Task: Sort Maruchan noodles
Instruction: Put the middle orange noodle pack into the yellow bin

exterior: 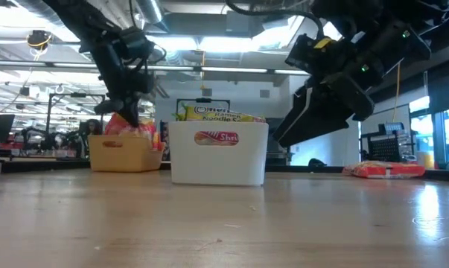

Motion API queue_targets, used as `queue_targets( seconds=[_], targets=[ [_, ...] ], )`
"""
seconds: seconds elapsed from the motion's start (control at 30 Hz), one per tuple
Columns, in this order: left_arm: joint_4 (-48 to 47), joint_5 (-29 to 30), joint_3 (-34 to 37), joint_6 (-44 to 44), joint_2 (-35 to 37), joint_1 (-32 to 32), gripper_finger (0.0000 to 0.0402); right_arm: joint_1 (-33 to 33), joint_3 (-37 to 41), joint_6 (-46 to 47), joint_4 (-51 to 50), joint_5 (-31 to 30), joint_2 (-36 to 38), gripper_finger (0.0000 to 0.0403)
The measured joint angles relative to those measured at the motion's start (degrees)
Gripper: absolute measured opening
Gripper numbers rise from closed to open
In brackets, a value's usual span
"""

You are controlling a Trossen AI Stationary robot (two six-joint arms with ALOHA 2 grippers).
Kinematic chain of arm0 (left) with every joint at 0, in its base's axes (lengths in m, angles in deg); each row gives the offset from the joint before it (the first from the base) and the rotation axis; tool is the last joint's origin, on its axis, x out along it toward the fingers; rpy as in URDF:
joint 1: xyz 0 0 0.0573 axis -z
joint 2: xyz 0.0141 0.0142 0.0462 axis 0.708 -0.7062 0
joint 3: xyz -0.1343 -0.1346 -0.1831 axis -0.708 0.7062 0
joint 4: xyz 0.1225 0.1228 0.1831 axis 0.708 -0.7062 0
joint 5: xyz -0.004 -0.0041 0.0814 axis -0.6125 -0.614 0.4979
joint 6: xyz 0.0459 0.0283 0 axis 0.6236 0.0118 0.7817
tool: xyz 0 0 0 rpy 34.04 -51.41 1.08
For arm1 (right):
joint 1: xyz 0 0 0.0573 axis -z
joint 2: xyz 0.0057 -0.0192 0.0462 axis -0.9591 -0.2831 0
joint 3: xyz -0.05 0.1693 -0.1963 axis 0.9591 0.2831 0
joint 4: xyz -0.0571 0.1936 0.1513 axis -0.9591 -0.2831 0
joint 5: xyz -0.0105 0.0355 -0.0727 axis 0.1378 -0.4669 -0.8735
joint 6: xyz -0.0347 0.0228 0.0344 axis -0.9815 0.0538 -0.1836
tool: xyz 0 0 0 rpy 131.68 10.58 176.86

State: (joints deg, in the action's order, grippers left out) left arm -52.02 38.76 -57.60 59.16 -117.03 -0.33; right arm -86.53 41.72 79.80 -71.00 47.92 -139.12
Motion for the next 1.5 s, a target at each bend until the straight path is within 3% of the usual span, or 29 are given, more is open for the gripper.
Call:
queue_targets(
  seconds=[0.2,0.53,0.67,0.9,1.3,1.5],
  targets=[
    [3.1,2.5,0.0,0.3,-3.7,-0.5,0.0006,-0.1,0.0,-0.2,1.3,0.0,0.0,0.0351],
    [7.3,1.6,0.0,3.2,-4.2,1.6,0.002,-0.1,0.0,-0.2,1.9,1.6,0.0,0.0351],
    [7.4,3.2,0.0,-2.2,-4.8,1.0,0.0021,-0.1,0.0,-0.1,1.9,1.6,0.0,0.0351],
    [7.5,1.1,0.0,-7.0,-7.9,0.9,0.0024,-0.1,0.0,-0.1,1.9,1.6,0.0,0.0351],
    [7.7,4.5,0.0,-12.4,-10.4,1.9,0.0117,-0.1,0.0,0.2,1.9,1.6,0.0,0.0351],
    [4.9,9.9,-2.5,-16.1,-5.4,6.5,0.0122,-0.1,-0.1,2.9,1.3,1.8,0.4,0.0351]
  ],
)
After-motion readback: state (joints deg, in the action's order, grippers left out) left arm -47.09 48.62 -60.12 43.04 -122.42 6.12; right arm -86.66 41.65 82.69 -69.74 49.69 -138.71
